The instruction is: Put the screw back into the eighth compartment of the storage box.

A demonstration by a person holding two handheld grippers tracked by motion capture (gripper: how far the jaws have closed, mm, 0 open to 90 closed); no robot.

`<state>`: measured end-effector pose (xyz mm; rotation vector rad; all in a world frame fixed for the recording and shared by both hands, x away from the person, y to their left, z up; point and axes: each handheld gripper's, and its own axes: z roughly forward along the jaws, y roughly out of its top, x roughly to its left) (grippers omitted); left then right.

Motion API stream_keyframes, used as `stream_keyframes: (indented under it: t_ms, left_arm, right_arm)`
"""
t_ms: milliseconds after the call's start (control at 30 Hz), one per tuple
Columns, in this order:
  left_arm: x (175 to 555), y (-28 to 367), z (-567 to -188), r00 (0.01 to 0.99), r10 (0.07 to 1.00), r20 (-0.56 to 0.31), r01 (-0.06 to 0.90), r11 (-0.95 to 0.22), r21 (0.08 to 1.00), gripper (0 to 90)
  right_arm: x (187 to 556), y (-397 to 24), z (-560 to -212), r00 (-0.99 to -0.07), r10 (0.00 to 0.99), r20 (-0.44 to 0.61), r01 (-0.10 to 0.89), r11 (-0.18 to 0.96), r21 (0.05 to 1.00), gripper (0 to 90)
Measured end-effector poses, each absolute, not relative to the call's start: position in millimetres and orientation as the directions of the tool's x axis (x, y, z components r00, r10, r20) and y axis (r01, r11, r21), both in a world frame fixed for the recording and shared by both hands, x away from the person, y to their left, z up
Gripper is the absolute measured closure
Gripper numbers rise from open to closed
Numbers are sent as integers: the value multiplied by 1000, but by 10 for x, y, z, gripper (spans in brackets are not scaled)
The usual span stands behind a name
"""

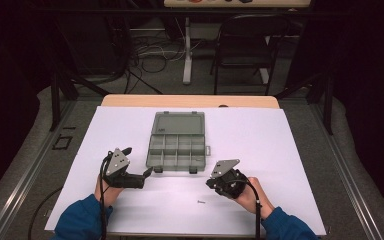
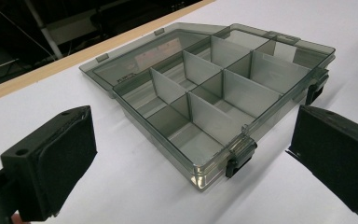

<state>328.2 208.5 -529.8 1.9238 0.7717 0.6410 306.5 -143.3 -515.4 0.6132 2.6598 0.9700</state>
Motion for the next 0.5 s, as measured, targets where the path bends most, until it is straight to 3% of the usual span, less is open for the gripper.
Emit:
stream_keyframes:
  t_ms: [500]
  left_arm:
    - [3278,2090,-5289,670,733,122,246,-374,894,0]
  right_arm:
    - [3107,-1478,-5063,-859,502,-100,308,664,682,881]
